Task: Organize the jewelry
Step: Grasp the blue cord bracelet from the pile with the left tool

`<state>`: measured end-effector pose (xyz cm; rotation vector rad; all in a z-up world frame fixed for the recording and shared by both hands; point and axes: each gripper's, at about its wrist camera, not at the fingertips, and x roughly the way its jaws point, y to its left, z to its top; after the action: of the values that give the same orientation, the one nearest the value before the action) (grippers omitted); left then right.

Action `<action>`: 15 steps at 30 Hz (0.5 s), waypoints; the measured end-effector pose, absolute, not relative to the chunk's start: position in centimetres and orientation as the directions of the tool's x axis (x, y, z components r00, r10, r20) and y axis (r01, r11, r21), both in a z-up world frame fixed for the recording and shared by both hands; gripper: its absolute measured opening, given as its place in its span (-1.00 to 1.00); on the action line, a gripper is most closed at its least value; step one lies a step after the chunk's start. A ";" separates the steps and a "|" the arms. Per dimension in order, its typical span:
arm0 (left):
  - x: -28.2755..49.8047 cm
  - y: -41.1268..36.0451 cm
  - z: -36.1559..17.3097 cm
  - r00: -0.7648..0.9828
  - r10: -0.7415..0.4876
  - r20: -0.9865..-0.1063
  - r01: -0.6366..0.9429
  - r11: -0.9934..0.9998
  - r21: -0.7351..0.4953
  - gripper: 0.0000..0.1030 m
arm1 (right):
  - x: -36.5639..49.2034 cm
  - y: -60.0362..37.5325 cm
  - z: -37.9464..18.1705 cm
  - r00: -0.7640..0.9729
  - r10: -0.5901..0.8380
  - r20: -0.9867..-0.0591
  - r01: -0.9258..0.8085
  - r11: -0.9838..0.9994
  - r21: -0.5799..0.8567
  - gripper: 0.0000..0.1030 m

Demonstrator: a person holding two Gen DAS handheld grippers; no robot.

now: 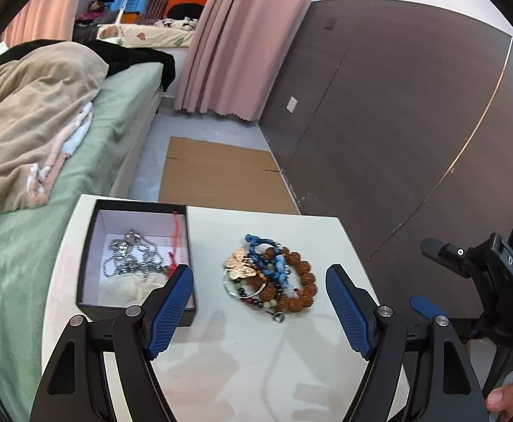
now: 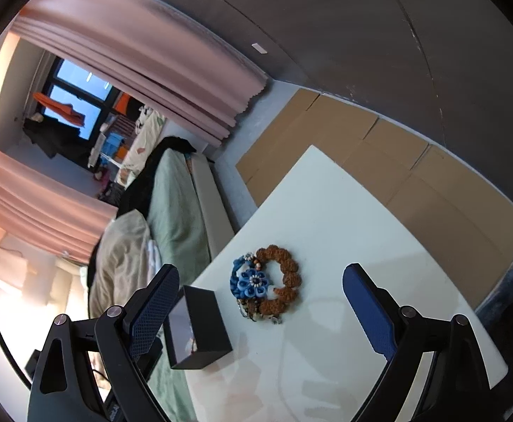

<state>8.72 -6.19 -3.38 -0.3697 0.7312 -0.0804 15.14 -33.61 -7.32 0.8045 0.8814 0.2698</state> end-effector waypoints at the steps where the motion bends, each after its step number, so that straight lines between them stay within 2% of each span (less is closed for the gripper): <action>1: 9.0 -6.4 -3.3 0.743 -0.209 -0.636 -0.045 0.932 -0.360 0.52 | 15.2 -34.1 -7.5 0.624 0.527 -0.576 0.107 0.673 0.732 0.84; 13: 12.8 -9.0 -4.7 0.676 -0.242 -0.696 -0.005 0.943 -0.333 0.52 | 16.8 -35.7 -8.8 0.580 0.538 -0.612 0.163 0.659 0.734 0.84; 15: 13.5 -9.6 -5.2 0.664 -0.241 -0.708 0.008 0.949 -0.315 0.41 | 17.1 -35.8 -8.9 0.574 0.550 -0.607 0.165 0.648 0.743 0.83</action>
<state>13.46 -9.60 -5.16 -0.2980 0.8361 -0.1426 17.06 -35.79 -8.93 0.8641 0.9587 0.2616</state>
